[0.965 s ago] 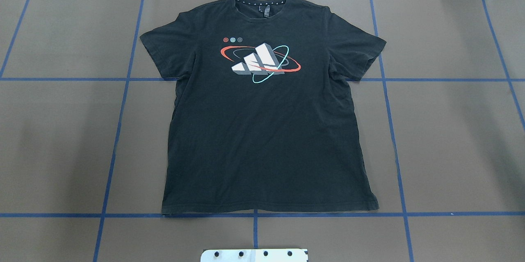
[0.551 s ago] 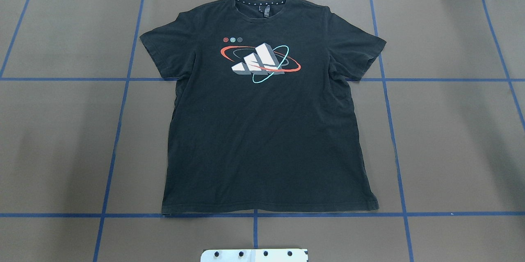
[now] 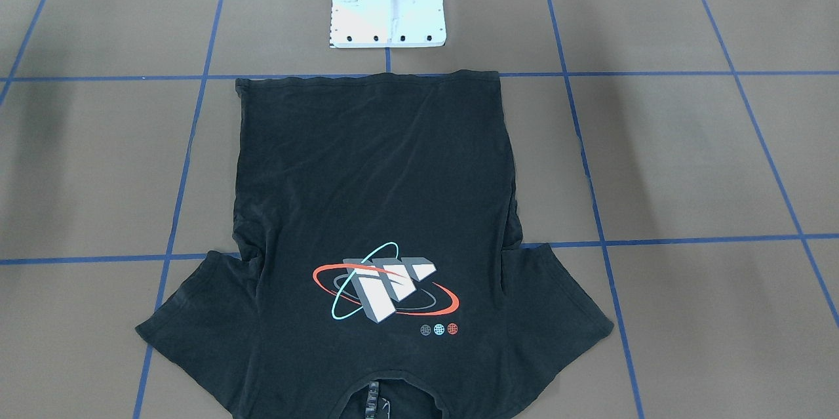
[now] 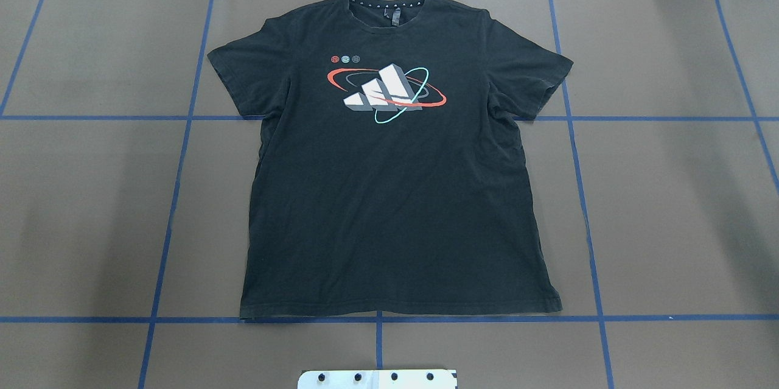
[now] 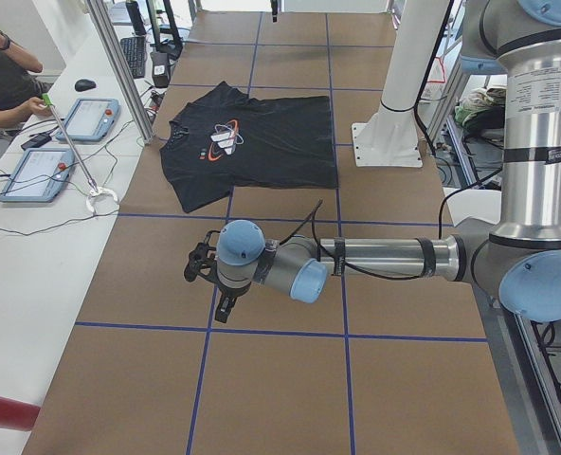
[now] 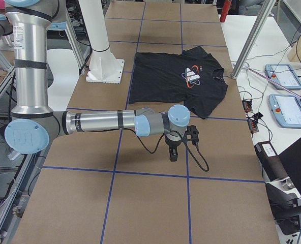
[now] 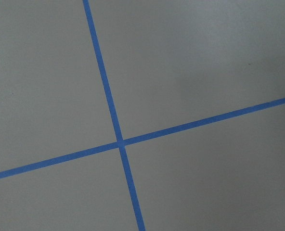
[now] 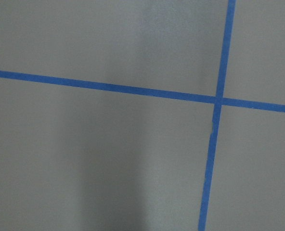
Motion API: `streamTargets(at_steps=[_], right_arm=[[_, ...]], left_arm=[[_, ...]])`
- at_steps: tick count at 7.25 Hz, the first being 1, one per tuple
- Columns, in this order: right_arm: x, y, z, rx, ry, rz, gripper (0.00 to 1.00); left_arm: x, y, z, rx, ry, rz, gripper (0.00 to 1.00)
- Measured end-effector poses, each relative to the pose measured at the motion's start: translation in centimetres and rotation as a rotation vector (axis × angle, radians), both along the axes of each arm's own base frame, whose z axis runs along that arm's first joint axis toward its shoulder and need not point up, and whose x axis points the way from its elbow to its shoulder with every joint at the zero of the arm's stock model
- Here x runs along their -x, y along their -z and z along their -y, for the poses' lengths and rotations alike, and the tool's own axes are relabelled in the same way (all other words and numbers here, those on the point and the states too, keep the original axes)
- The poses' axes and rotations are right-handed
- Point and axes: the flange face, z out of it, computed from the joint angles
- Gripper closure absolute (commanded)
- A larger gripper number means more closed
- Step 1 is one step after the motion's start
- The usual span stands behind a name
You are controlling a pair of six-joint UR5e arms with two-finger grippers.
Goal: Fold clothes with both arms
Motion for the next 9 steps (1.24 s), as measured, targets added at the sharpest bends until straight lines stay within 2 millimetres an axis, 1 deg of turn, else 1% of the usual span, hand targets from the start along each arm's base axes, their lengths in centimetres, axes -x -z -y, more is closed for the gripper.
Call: streamTargets(at_steps=[1, 2, 3, 4, 5, 6, 8, 9], right_arm=[[1.5, 0.1, 0.2, -0.001, 0.023, 0.009, 0.00], [3.5, 0.2, 1.5, 0.009, 0.032, 0.011, 0.00], [5.6, 0.3, 4.0, 0.009, 0.023, 0.016, 0.00], [8.5, 0.6, 6.6, -0.015, 0.022, 0.027, 0.00], [11.7, 1.3, 9.4, -0.055, 0.031, 0.039, 0.00], [15.0, 2.9, 12.3, -0.106, 0.045, 0.043, 0.00], [21.4, 8.3, 17.0, -0.208, 0.076, 0.022, 0.00], [24.0, 10.8, 19.0, -0.240, 0.079, 0.008, 0.01]], left_arm=[[0.0, 0.0, -0.1, 0.002, 0.000, -0.005, 0.00], [-0.1, -0.1, -0.2, 0.005, -0.001, -0.007, 0.00], [-0.1, -0.1, -0.2, 0.005, -0.004, -0.008, 0.00], [-0.2, -0.1, -0.2, 0.003, -0.006, -0.008, 0.00], [-0.2, 0.0, -0.1, -0.001, -0.007, -0.008, 0.00], [-0.3, 0.2, -0.1, -0.018, -0.008, -0.009, 0.00], [-0.4, 0.7, 0.0, -0.067, -0.007, -0.012, 0.00], [-0.4, 0.9, 0.0, -0.078, -0.007, -0.013, 0.00]])
